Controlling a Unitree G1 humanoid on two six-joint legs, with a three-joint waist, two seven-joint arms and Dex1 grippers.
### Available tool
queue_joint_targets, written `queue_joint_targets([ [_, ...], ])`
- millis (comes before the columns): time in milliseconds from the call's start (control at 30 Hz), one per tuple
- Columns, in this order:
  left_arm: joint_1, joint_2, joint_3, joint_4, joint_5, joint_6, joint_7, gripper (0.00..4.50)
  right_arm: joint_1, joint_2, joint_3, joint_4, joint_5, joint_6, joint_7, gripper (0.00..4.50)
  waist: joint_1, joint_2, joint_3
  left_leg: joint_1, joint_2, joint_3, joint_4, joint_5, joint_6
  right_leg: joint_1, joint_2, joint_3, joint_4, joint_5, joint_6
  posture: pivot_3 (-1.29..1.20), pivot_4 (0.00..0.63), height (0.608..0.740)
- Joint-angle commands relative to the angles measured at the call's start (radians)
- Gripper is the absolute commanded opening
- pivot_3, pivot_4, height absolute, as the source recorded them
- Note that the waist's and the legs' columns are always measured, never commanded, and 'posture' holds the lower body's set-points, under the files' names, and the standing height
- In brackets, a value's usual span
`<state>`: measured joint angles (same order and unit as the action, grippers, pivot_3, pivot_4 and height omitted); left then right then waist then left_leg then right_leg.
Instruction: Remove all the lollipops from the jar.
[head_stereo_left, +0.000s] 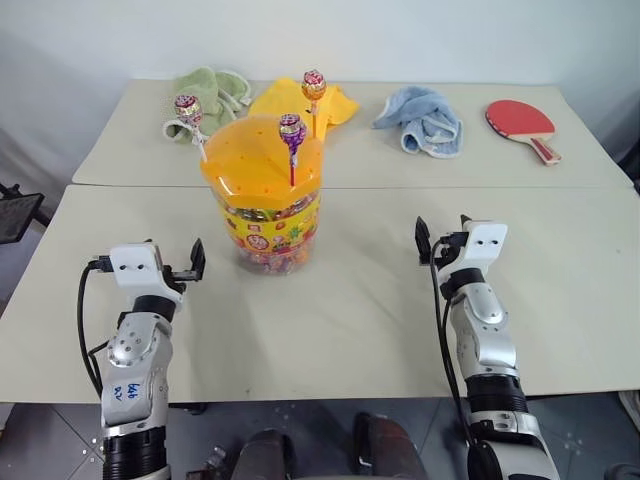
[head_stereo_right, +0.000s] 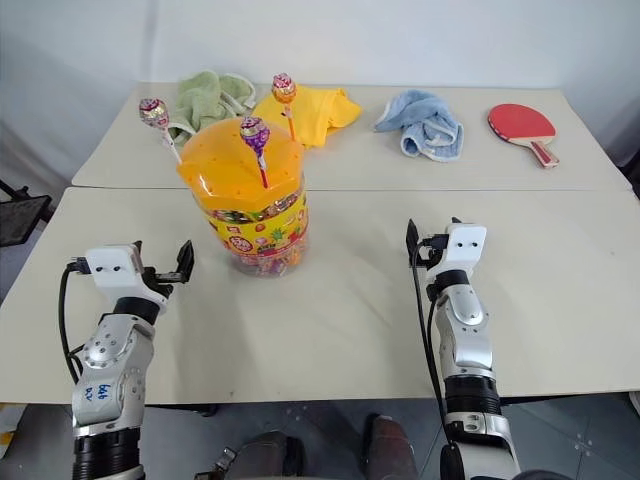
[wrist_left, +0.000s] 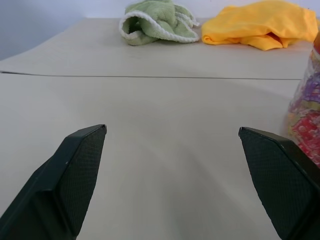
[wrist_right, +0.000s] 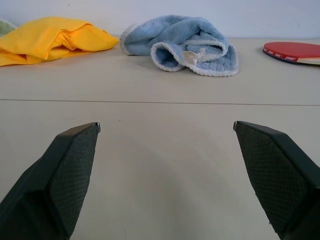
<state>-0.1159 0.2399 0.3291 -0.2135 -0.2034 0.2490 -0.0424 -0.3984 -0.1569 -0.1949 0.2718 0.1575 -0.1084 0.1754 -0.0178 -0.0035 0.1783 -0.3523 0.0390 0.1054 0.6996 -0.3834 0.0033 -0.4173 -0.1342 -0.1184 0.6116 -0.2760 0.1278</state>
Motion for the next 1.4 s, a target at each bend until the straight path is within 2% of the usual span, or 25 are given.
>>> queue_joint_targets([
  [33,-0.005,0.010,0.006,-0.008,-0.032,-0.027,-0.041,4.50,0.033,-0.028,0.020,-0.086,0.006,-0.006,0.047,4.49,0.000,0.000,0.000,0.000,0.000,0.000,0.000,0.000,0.000,0.000,0.000,0.000,0.000,0.000,0.000,0.00,0.150,0.740],
  [67,-0.013,-0.014,0.046,-0.030,-0.167,-0.020,-0.104,4.50,0.062,-0.048,0.029,-0.132,0.033,0.013,0.100,4.49,0.001,0.000,0.000,0.000,0.000,0.000,0.000,0.000,0.000,0.000,0.000,0.000,0.000,0.000,0.000,0.00,0.150,0.740],
  [133,-0.021,0.098,0.161,0.020,-0.342,0.002,-0.314,4.50,0.157,-0.151,-0.014,-0.329,0.239,0.128,0.291,4.49,0.008,0.000,0.000,-0.001,0.000,-0.001,0.000,0.000,0.000,0.000,-0.001,-0.001,0.000,0.000,0.000,0.00,0.150,0.740],
  [200,-0.029,0.205,0.211,0.060,-0.436,0.037,-0.453,4.50,0.211,-0.229,-0.049,-0.450,0.400,0.213,0.421,4.49,0.011,0.001,0.000,-0.002,0.001,-0.002,0.000,0.000,0.000,-0.001,0.000,-0.002,-0.001,0.000,0.000,0.00,0.150,0.740],
  [333,-0.121,0.370,0.244,0.077,-0.655,0.215,-0.619,4.50,0.243,-0.366,-0.073,-0.613,0.590,0.284,0.630,4.49,0.014,0.001,0.000,0.000,0.001,-0.002,0.001,0.000,0.000,0.002,0.001,-0.001,-0.003,0.000,0.000,0.00,0.150,0.740],
  [433,-0.184,0.469,0.244,0.128,-0.739,0.288,-0.773,4.50,0.211,-0.404,-0.090,-0.697,0.680,0.324,0.659,4.49,0.015,0.000,0.000,0.002,0.001,-0.004,0.001,0.000,0.000,0.004,0.001,-0.001,-0.003,0.000,-0.001,0.00,0.150,0.740],
  [500,-0.223,0.557,0.199,0.206,-0.701,0.291,-0.898,4.50,0.162,-0.412,-0.071,-0.745,0.704,0.333,0.668,4.49,0.015,0.001,0.000,0.001,0.001,-0.006,0.001,0.000,0.000,0.003,0.001,-0.001,-0.002,0.000,-0.001,0.00,0.150,0.740],
  [667,-0.448,0.560,0.139,0.394,-0.682,0.262,-0.989,4.50,0.095,-0.335,-0.012,-0.812,0.735,0.334,0.628,4.49,0.021,0.000,0.000,0.000,0.000,-0.003,0.000,0.000,0.000,0.001,0.002,-0.003,-0.001,0.000,-0.001,0.00,0.150,0.740],
  [1000,-0.601,0.471,0.042,0.496,-0.635,0.237,-1.094,4.50,0.086,-0.261,0.065,-0.771,0.638,0.285,0.637,4.49,0.013,-0.001,0.001,0.000,-0.002,-0.002,0.000,-0.001,0.000,0.001,0.001,-0.004,-0.002,0.000,0.001,0.00,0.150,0.740],
  [1133,-0.646,0.442,0.028,0.529,-0.620,0.237,-1.104,3.73,0.082,-0.237,0.076,-0.760,0.620,0.269,0.637,4.50,0.013,-0.001,0.001,0.000,-0.002,-0.002,0.001,-0.001,0.000,0.001,0.001,-0.003,-0.002,0.000,0.001,0.00,0.150,0.740],
  [1400,-0.654,0.446,0.032,0.546,-0.613,0.250,-1.142,1.22,0.085,-0.214,0.075,-0.765,0.616,0.250,0.638,4.50,0.013,-0.001,0.001,0.000,-0.002,-0.002,0.001,-0.001,0.000,0.001,0.001,-0.003,-0.002,0.000,0.001,0.00,0.150,0.740],
])
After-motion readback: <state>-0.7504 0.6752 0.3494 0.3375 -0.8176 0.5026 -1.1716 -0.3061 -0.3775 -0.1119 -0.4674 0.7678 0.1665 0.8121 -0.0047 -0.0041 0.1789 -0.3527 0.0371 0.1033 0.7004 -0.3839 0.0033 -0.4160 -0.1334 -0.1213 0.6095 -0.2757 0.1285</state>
